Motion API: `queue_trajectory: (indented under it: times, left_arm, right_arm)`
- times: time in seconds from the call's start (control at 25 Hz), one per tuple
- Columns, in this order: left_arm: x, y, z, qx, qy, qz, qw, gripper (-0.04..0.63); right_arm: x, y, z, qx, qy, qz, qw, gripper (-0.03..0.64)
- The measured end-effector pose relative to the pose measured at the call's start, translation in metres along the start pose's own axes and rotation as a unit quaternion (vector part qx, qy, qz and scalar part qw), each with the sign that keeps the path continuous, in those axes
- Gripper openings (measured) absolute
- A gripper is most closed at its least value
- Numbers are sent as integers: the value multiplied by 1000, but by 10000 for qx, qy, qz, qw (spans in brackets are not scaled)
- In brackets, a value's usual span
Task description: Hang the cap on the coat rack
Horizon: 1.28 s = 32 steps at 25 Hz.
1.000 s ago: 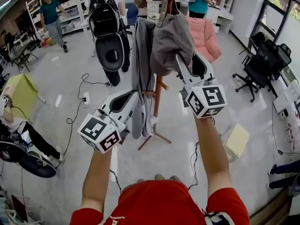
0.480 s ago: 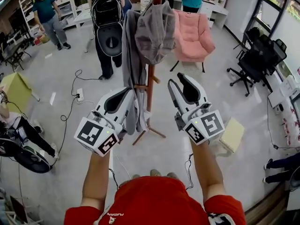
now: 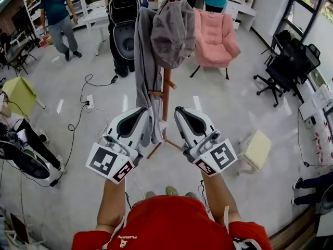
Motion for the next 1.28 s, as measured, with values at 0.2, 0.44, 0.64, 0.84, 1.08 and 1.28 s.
queue_trajectory:
  times: [0.2,0.44,0.64,0.84,1.08,1.28]
  left_arm:
    - [-5,1,8,7,-86,-52,9999,9]
    - [-7,0,15,10,-150,-88,9998,9]
    - [-9,-3,18,7,-175,-67,9998,9]
    - [-10,-1,17,1,-166,-51,9998,9]
    - [-10,0,13,-5,-131,-48,9999,9]
    - [-10,-2,14,-22,-125,-45,9999,9]
  right_arm:
    - [13,9,8,71,-88,-208,9997,23]
    - [21,13,7,89,-192,-211,9996,23]
    - [25,9,7,53,-205,-245,9995,23]
    - [24,8,7,36,-204,-244,9995,23]
    - [22,7,6,5,-180,-227,9996,23]
    - [24,4,5,-17,-190,-217,9996,23]
Point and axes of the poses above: the fingertips, and each gripper's own axes: z backward along the fingers, x to its left, y out of its underside, the point moved 4 cm from there along z, backward along the fingers, and after that the axes turned 14 degrees about -x, right-handed, at the moved point
